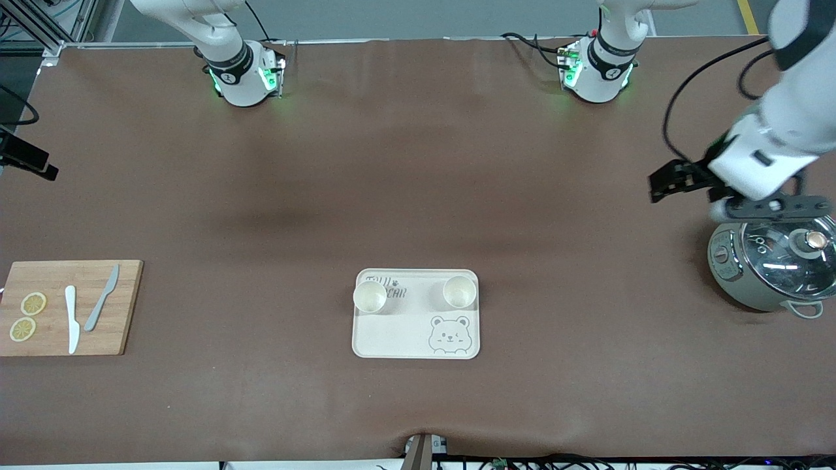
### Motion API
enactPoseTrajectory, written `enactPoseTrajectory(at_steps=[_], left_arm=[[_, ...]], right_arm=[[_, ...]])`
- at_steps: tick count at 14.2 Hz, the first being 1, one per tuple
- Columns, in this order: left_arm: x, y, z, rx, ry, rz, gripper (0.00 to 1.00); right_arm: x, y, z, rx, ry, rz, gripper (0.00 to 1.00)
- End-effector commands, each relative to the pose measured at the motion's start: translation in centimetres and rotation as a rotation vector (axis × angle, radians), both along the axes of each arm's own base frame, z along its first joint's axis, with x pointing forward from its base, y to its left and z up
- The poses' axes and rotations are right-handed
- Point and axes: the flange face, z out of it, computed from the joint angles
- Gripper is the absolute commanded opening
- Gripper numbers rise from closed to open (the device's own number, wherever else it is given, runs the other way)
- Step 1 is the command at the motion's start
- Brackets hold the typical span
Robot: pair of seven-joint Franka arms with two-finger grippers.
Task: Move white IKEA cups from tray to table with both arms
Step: 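Reach the left gripper toward the white cup on the tray, then lower the left gripper around the cup and close it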
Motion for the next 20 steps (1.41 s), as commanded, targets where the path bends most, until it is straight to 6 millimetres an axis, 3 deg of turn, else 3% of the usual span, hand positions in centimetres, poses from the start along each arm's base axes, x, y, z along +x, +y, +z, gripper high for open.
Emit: enactPoseTrajectory(at_steps=[1,5,9,15,18,20], left_arm=[[1.7,-4.5,-3.4,-0.011,0.006,0.052,1.0],[3.4,-11.8,-10.4,-0.046,-0.012,0.107,1.0],[4.6,-17.3,-16.9,-0.099,-0.071,0.126,1.0],[6.1,-20.7,-28.7,-0.097,-0.133,0.178,1.0],[6.0,-21.6,-32.1,-0.115,-0.132,0.18,1.0],[5.7,-21.9,-32.7,-0.117,-0.121,0.18,0.98]], right_arm=[[0.1,-0.3,0.3,-0.015,-0.005,0.006,1.0],[0.1,-0.4,0.2,-0.016,-0.002,0.004,1.0],[0.1,-0.4,0.2,-0.016,-0.002,0.004,1.0],[0.1,-0.5,0.2,-0.016,-0.002,0.002,1.0],[0.1,-0.5,0.2,-0.017,-0.002,0.002,1.0],[0.1,-0.5,0.2,-0.017,-0.002,0.002,1.0]])
